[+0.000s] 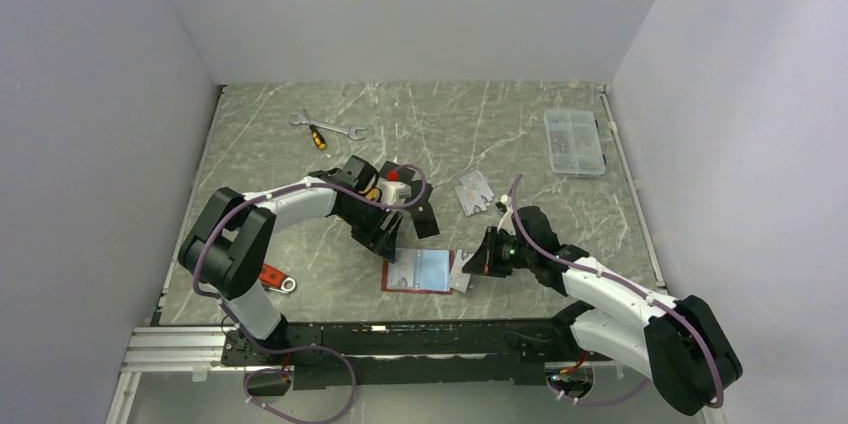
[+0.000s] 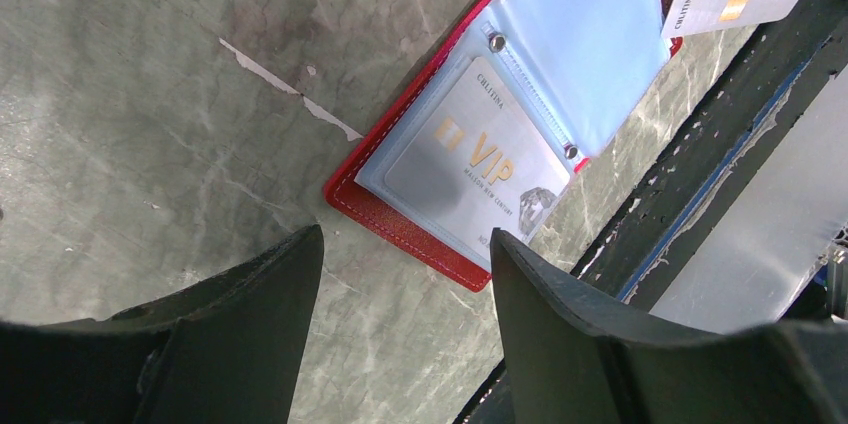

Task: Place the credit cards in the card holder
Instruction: Turn over the card holder at the center of the board.

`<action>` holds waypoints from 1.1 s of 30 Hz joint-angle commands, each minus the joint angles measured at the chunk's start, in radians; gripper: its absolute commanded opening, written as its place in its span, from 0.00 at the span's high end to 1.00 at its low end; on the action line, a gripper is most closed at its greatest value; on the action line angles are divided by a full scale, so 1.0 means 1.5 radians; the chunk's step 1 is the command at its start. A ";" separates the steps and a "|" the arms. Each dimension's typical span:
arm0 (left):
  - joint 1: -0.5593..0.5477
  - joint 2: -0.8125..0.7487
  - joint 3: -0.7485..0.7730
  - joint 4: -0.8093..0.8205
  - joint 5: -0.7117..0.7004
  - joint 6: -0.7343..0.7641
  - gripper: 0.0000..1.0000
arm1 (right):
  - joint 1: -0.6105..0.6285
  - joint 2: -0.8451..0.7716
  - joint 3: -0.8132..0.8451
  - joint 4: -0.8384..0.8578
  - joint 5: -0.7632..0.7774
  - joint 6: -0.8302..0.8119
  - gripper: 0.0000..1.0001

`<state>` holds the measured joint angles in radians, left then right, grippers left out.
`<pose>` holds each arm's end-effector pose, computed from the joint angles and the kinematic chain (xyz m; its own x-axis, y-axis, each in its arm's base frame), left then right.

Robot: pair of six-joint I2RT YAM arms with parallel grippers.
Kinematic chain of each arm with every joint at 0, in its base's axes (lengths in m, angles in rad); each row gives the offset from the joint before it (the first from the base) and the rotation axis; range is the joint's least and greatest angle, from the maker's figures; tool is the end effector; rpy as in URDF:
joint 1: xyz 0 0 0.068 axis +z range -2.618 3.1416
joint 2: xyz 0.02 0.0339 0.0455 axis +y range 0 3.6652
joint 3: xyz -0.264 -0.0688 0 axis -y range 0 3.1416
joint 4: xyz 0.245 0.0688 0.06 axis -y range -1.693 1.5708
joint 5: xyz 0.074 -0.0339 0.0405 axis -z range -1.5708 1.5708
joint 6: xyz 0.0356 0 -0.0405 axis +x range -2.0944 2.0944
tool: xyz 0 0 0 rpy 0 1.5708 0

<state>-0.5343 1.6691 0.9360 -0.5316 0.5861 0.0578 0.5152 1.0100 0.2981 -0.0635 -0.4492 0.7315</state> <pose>0.2476 -0.1694 0.1580 -0.7865 0.5213 -0.3313 0.6142 0.6030 -0.5091 0.1490 0.1022 0.1482 -0.9300 0.1649 -0.3284 -0.1242 0.7000 0.7032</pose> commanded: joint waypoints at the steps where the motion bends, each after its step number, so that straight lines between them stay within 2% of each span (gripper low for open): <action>1: -0.002 -0.018 0.003 0.003 0.005 -0.002 0.32 | 0.003 -0.020 0.010 -0.013 0.008 -0.015 1.00; 22: -0.002 -0.028 0.006 -0.002 0.007 -0.002 0.34 | 0.011 0.022 0.021 0.022 -0.014 -0.016 1.00; 33: -0.002 -0.030 0.011 -0.007 0.011 0.000 0.35 | 0.020 0.021 0.052 -0.041 0.016 -0.054 1.00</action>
<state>-0.5343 1.6650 0.9360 -0.5392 0.5861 0.0578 0.5407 1.0561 0.3340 -0.0772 -0.4576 0.6987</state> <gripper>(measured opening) 0.650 0.009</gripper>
